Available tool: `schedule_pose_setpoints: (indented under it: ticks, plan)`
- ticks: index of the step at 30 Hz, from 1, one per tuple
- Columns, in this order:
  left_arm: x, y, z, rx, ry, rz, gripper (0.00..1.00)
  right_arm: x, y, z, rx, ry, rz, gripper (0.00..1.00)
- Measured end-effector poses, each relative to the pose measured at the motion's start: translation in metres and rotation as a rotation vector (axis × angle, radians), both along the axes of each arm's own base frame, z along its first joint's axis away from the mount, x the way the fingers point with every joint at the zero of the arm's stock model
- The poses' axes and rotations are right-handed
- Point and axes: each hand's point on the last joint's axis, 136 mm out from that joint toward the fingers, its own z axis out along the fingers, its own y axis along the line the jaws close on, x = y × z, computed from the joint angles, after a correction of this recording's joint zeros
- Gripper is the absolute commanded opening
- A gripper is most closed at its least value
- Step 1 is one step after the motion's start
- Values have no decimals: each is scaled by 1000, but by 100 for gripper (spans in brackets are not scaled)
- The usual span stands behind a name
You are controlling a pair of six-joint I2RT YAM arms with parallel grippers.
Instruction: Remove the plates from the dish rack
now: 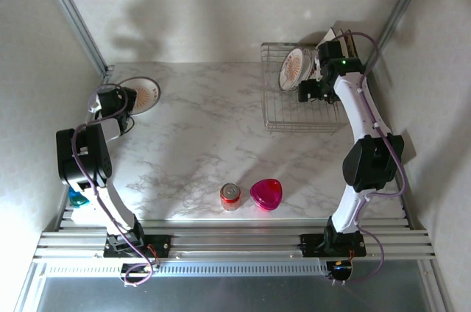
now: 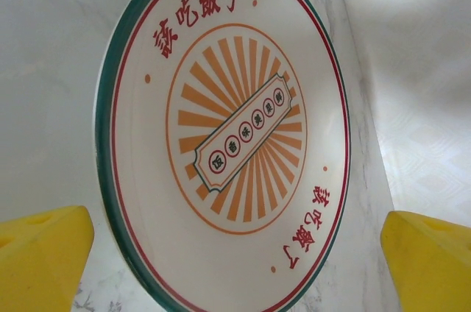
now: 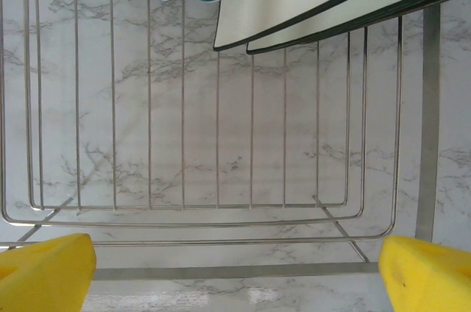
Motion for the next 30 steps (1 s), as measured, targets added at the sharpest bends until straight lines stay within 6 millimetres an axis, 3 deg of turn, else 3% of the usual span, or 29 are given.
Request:
schedule_pose_setpoints:
  ticks: [5,8,13,17,20,24,30]
  plan:
    - [-4,-1,-1,27,30,-20,100,0,3,1,10,-2,7,99]
    - [-8,-3,9,102,65,-48,100,1,7,5,12,-12,16,99]
    - [0,-29,65,342,108,-177,100,8,18,22,20,-58,39,99]
    - [12,-73,121,527,117,-344,100,22,30,38,25,-108,57,99]
    - [16,-100,143,617,150,-470,100,40,39,46,16,-147,65,99]
    - [17,-124,142,692,237,-605,100,70,55,50,4,-197,75,99]
    - [4,-146,107,728,388,-767,100,112,74,39,-6,-238,75,99]
